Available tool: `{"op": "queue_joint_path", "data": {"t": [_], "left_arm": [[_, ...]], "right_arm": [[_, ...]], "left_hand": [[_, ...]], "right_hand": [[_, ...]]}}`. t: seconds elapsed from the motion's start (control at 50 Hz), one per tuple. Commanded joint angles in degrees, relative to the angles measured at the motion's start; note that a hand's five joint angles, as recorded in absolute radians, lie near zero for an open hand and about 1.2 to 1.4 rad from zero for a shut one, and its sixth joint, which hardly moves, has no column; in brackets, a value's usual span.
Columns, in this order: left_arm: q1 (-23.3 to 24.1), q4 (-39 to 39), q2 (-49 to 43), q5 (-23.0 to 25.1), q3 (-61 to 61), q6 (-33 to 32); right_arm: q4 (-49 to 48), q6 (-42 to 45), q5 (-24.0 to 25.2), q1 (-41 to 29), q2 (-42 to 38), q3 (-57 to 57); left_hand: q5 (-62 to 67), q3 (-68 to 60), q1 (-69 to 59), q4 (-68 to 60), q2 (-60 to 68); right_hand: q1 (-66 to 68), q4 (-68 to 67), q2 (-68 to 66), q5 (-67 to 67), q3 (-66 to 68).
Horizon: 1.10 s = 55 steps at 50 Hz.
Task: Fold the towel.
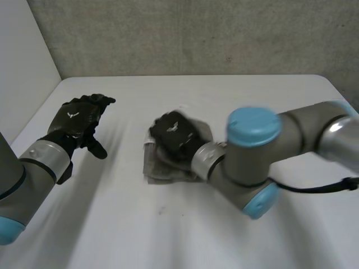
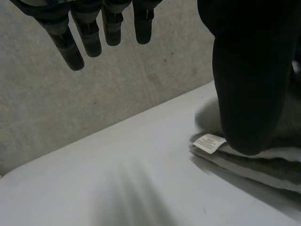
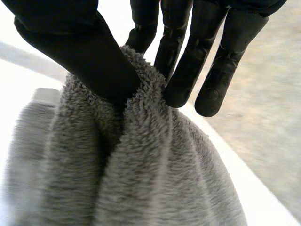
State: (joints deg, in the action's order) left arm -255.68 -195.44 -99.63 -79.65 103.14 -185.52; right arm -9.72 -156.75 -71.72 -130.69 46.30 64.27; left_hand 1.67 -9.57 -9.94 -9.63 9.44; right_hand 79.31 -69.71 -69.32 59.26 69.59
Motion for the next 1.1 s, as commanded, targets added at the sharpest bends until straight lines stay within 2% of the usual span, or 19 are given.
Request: {"op": "queue_joint_path", "data": {"t": [0.02,0.04,0.06,0.08,0.1,0.12,0.14,0.16,0.26,0.3,0.32,0.42,0.54,0.58,0.6,0.64,0.74,0.92,1.1], "left_arm": [[0.0,0.2,0.3,-0.2,-1.4,0.0],[0.1,0.3,0.3,-0.2,-2.4,0.0],[0.1,0.3,0.3,-0.2,-2.4,0.0],[0.2,0.4,0.2,-0.3,-3.5,0.2],[0.2,0.4,0.2,-0.3,-3.5,0.2],[0.2,0.4,0.1,-0.4,-4.9,0.6],[0.3,0.7,-0.4,-0.6,-6.6,1.6],[0.3,0.7,-0.4,-0.6,-6.6,1.7],[2.4,2.4,-3.6,-1.2,-12.6,6.8],[5.8,5.1,-7.6,-1.4,-18.0,10.2],[5.8,5.2,-7.6,-1.4,-18.1,10.2],[11.2,13.0,-16.4,-1.5,-27.2,14.7],[15.9,16.1,-22.5,-1.6,-31.2,15.7],[17.3,16.5,-25.8,-3.5,-32.1,15.7],[17.3,16.5,-25.8,-3.5,-32.1,15.7],[17.4,16.5,-28.1,-8.2,-32.3,15.4],[17.0,16.4,-29.5,-13.4,-31.6,14.8],[14.4,16.2,-29.2,-14.4,-26.8,14.1],[14.6,16.1,-28.5,-14.3,-25.1,13.3]], "right_arm": [[4.1,2.7,0.4,-3.7,-5.8,-2.6],[4.3,3.4,-0.4,-3.5,-4.6,-2.0],[4.3,3.4,-0.4,-3.5,-4.6,-2.0],[4.4,2.6,-1.2,-3.4,-2.2,-1.3],[4.0,0.8,-2.5,-3.3,0.9,0.0],[4.0,0.7,-2.5,-3.3,0.9,0.0],[3.7,-2.4,-4.1,-2.5,3.9,1.5],[3.7,-2.4,-4.1,-2.5,3.9,1.6],[2.0,-16.2,-8.7,6.2,13.9,9.3],[2.3,-19.0,-8.9,7.8,15.3,10.7],[2.6,-21.5,-9.1,9.0,16.1,12.1],[5.5,-25.8,-8.7,13.3,16.4,13.8],[8.8,-26.6,-8.4,14.3,12.0,10.5],[9.8,-26.5,-8.4,14.1,10.7,9.0],[11.0,-26.2,-8.4,13.7,9.4,7.6],[12.2,-26.1,-8.0,13.5,7.9,6.0],[13.4,-25.9,-6.1,11.6,3.4,1.8],[15.6,-20.5,-6.1,7.9,-5.6,-6.3],[16.3,-17.9,-8.5,7.6,-7.0,-9.2]], "left_hand": [[-1.7,-0.4,-0.1,-0.4,0.6],[-1.7,-0.4,-0.1,-0.4,0.6],[-1.7,-0.4,-0.1,-0.4,0.6],[-1.7,-0.4,-0.1,-0.4,0.6],[-1.7,-0.4,-0.1,-0.4,0.6],[-1.6,-0.5,-0.1,-0.4,0.6],[-1.5,-0.6,-0.3,-0.6,0.8],[-1.5,-0.6,-0.3,-0.6,0.8],[0.2,-2.3,-2.0,-2.3,2.5],[0.2,-2.3,-2.0,-2.3,2.5],[0.2,-2.3,-2.0,-2.3,2.5],[0.2,-2.3,-2.0,-2.3,2.5],[0.1,-2.2,-1.8,-2.1,2.3],[0.1,-2.2,-1.8,-2.1,2.3],[0.1,-2.2,-1.8,-2.1,2.3],[0.1,-2.2,-1.8,-2.1,2.3],[-0.3,-1.8,-1.5,-1.8,2.0],[-0.8,-1.3,-0.9,-1.3,1.4],[-1.1,-1.0,-0.6,-0.9,1.1]], "right_hand": [[-1.2,-8.4,-8.7,8.8,8.5],[-26.9,17.3,16.9,-16.9,-17.2],[-27.2,17.6,17.2,-17.1,-17.5],[-44.7,35.1,34.7,-34.6,-34.9],[-56.5,46.9,46.5,-46.4,-46.8],[-56.6,47.0,46.6,-46.6,-46.9],[-67.1,57.5,57.1,-57.1,-57.4],[-67.2,57.6,57.2,-57.2,-57.5],[-69.3,59.7,59.3,-59.3,-59.6],[-69.3,59.7,59.3,-59.3,-59.6],[-69.3,59.7,59.3,-59.3,-59.6],[-69.3,59.7,59.3,-59.3,-59.6],[-69.3,59.7,59.3,-59.3,-59.6],[-69.3,59.7,59.3,-59.3,-59.6],[-69.3,59.7,59.3,-59.3,-59.6],[-69.3,59.7,59.3,-59.3,-59.6],[-69.3,59.7,59.3,-59.3,-59.6],[-69.3,59.7,59.3,-59.3,-59.6],[-69.3,59.7,59.3,-59.3,-59.6]]}}
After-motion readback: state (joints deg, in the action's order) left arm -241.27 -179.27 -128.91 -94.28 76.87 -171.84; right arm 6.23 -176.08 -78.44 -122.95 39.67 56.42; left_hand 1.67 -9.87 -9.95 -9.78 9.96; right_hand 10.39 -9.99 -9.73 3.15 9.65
